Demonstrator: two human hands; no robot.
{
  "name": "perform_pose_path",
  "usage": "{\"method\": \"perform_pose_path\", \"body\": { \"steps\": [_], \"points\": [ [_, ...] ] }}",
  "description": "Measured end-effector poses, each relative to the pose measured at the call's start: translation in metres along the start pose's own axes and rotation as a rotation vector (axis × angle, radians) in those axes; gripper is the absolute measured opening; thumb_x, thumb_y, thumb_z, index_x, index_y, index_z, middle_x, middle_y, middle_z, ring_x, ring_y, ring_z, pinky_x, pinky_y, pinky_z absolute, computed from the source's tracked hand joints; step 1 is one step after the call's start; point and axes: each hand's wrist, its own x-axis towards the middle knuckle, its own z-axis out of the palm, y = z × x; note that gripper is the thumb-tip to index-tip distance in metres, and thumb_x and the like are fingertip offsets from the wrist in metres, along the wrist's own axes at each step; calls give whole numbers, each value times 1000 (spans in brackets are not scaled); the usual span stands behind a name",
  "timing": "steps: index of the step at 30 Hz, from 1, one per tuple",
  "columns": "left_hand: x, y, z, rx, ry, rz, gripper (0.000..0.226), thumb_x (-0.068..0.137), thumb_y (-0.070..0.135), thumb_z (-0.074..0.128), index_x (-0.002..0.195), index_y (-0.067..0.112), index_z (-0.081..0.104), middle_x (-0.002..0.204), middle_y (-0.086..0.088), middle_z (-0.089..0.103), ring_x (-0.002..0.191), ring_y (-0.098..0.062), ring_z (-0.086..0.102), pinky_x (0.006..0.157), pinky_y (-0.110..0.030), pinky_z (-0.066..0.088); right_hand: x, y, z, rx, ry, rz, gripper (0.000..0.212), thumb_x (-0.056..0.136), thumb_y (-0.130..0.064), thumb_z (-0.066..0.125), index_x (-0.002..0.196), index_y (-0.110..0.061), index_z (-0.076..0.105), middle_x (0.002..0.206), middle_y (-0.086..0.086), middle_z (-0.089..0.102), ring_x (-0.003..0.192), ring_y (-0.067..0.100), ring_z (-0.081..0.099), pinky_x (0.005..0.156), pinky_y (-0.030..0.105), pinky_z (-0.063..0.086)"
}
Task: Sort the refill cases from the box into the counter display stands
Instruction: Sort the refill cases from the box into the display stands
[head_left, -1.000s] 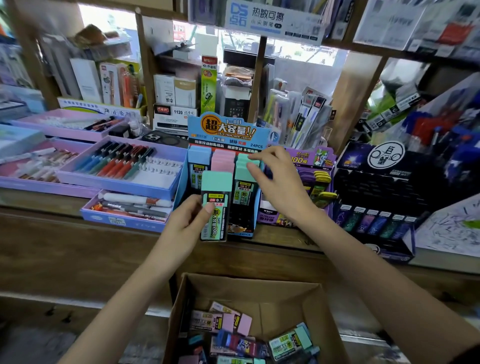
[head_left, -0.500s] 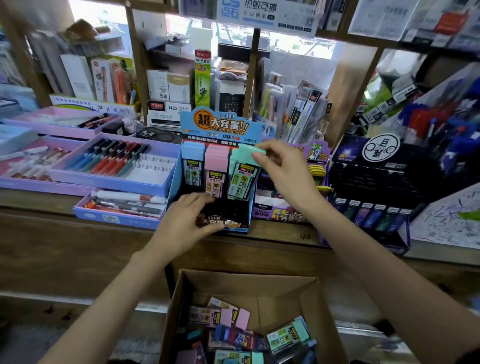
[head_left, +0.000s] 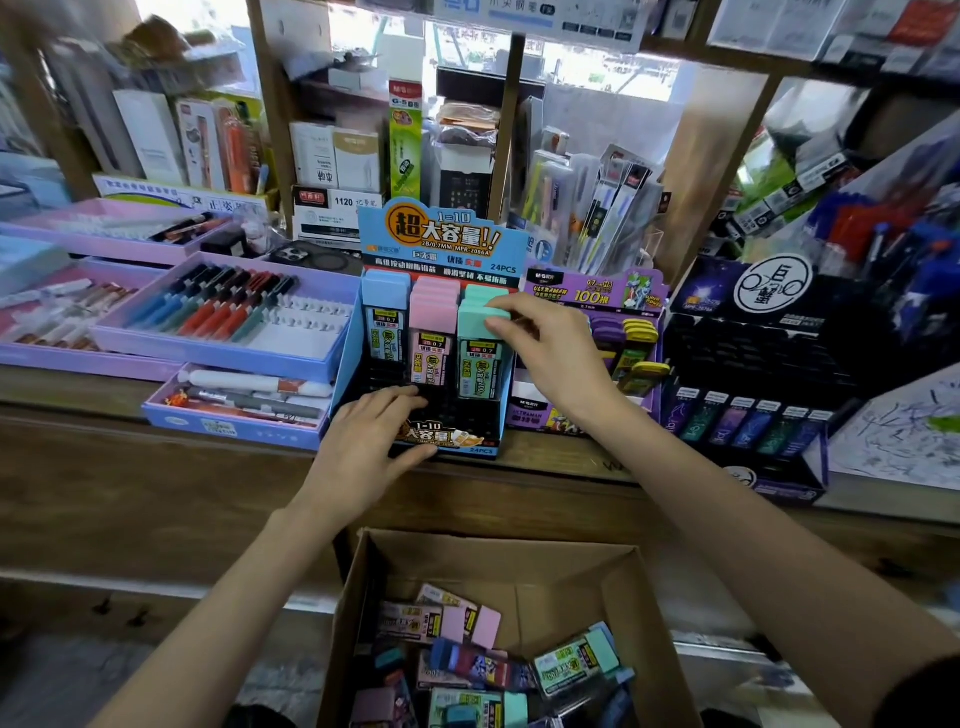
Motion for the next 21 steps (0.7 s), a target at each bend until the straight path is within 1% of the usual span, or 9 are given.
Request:
{"method": "perform_pose_path", "body": {
  "steps": [2,5,8,10,12,14,16,18,21],
  "points": [
    [0,0,0,3,1,-3,51,84,40,65,127,15,55,134,-2,53,124,-21,47,100,-37,34,2,-2,4,-18,-21,-5,23,92,-15,58,111,-4,66,99,5,66,84,12,55,67,5,35],
    [-1,1,-2,8,-7,-5,51,85,40,63,128,15,53,134,-2,52,125,-20,46,101,-36,33,2,0,9,-88,-40,-16,25,92,-16,58,112,-4,66,105,9,68,94,17,59,76,16,38],
    [-2,1,-2,6,-5,-1,50,86,41,62,128,16,53,134,-2,52,125,-20,46,101,-36,33,0,6,7,-238,-20,-101,27,92,-16,58,114,-1,64,106,14,62,100,26,57,83,22,37],
    [-2,1,-1,2,-2,1,50,86,41,62,128,16,52,133,-1,52,124,-20,46,101,-35,32,-1,9,5,-347,8,-170,26,89,-11,62,111,1,66,103,18,58,99,31,53,82,29,38],
    [-2,0,-1,2,0,1,50,86,41,61,128,16,52,133,-1,53,124,-20,46,100,-35,33,-2,11,6,-465,31,-237,23,84,-6,66,106,0,69,100,20,59,93,37,53,75,39,42],
    [-3,1,-2,10,-15,-6,53,87,42,60,131,16,49,132,-1,52,123,-20,46,100,-34,32,-2,12,7,-535,23,-297,23,84,-2,65,107,0,70,96,22,61,87,39,55,70,43,44],
    [-3,4,-4,5,-34,-25,58,87,40,60,135,13,44,134,-4,50,126,-21,43,103,-35,31,0,11,5,-587,-24,-302,27,89,-6,59,115,-3,66,104,21,60,94,38,54,75,44,42],
    [-5,10,-9,-2,-16,-44,60,86,35,63,136,8,42,137,-9,48,129,-25,40,106,-38,31,-1,10,0,-644,-68,-274,33,94,-15,54,126,-8,59,120,17,54,108,34,47,87,41,36],
    [-17,22,-19,10,95,-24,51,86,25,66,129,3,50,130,-13,53,125,-30,44,103,-41,36,-17,5,-11,-567,-49,-246,35,94,-18,52,128,-8,55,124,13,50,115,29,44,94,37,35]
  ]
}}
